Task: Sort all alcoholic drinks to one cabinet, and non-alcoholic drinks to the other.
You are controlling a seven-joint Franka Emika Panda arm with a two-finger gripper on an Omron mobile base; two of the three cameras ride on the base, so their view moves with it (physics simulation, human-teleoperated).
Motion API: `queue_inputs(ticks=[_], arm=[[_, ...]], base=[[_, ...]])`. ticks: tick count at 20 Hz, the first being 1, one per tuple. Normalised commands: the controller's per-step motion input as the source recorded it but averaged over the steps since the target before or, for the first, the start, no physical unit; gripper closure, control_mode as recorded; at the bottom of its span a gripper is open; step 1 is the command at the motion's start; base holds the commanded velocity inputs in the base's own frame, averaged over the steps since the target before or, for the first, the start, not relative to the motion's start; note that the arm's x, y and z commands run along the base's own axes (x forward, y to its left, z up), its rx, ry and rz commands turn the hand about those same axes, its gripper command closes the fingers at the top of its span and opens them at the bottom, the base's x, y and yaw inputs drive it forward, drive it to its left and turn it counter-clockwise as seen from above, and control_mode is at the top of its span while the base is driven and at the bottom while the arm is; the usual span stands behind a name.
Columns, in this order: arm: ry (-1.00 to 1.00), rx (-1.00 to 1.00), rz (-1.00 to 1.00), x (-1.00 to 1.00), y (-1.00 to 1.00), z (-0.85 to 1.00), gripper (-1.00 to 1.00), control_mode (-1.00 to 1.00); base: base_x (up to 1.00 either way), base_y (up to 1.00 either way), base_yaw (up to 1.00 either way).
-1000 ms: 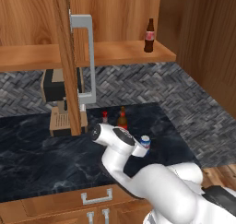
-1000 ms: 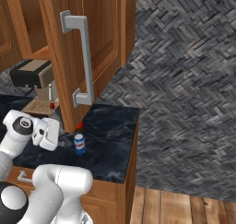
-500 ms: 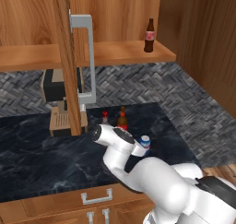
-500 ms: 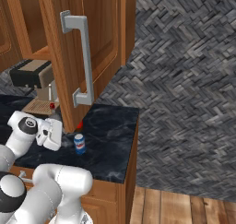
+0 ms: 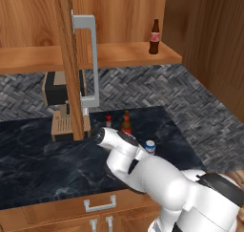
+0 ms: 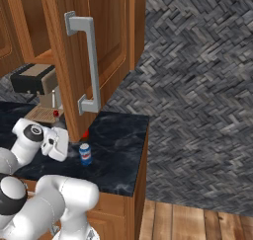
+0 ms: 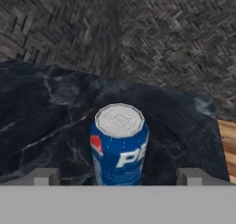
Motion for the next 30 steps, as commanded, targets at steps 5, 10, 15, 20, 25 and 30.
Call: queue_inputs(ticks=[5, 10, 15, 20, 25, 30], arm=[[0.06, 0.00, -0.03, 0.13, -0.07, -0.01, -1.00, -1.00], [0.03, 0.00, -0.04, 0.05, -0.03, -0.06, -1.00, -1.00], [0.01, 0.00, -0.04, 0.03, -0.04, -0.14, -1.00, -1.00], [0.00, 0.00, -0.03, 0.01, -0.07, -0.10, -1.00, -1.00], [0.00, -0.03, -0.03, 0.00, -0.07, -0.05, -1.00, -1.00], [0.01, -0.04, -0.03, 0.04, -0.02, -0.03, -1.00, -1.00]], base=[[0.00, 0.00, 0.00], [0.00, 0.00, 0.00], [0.00, 0.00, 0.00], [0.00, 0.00, 0.00], [0.00, 0.00, 0.00], [0.00, 0.00, 0.00]])
